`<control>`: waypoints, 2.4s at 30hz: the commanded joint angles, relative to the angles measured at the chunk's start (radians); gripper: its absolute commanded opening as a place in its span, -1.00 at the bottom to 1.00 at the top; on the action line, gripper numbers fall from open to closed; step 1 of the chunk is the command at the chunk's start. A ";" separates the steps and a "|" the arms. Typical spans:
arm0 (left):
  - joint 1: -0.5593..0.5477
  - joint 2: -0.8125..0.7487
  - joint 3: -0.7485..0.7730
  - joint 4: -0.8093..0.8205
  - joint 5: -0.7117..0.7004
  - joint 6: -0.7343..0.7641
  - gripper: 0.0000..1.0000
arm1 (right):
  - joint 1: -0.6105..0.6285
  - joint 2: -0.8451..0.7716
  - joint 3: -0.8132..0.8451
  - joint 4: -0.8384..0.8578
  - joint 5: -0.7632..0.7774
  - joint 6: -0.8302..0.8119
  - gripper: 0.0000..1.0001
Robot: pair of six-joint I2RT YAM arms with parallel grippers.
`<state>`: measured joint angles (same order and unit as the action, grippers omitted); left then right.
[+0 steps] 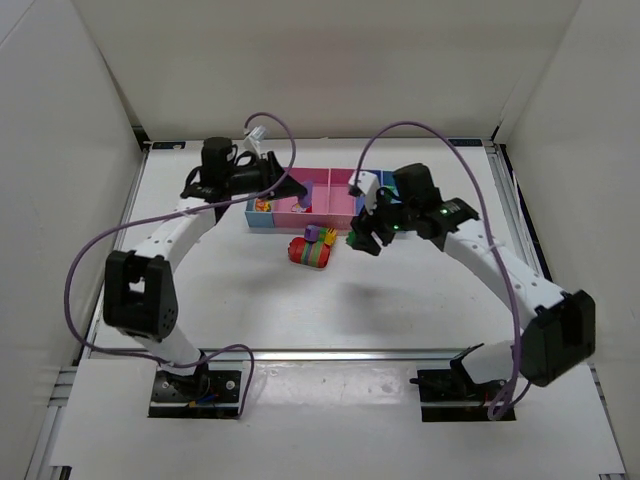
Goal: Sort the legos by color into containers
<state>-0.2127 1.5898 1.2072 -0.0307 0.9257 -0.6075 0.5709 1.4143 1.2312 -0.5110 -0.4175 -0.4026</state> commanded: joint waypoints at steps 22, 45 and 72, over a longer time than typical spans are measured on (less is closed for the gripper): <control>-0.243 0.564 0.643 -0.138 -0.291 0.170 -0.53 | -0.192 -0.281 -0.128 -0.199 0.095 -0.004 -1.00; -0.320 0.772 0.844 -0.118 -0.315 0.146 -0.47 | -0.216 -0.313 -0.145 -0.213 0.098 -0.001 -1.00; -0.320 0.762 0.861 -0.112 -0.344 0.196 0.52 | -0.235 -0.295 -0.147 -0.205 0.072 -0.004 -1.00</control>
<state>-0.5320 2.4020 2.0254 -0.1566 0.5827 -0.4332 0.3405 1.1255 1.0824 -0.7166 -0.3237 -0.4042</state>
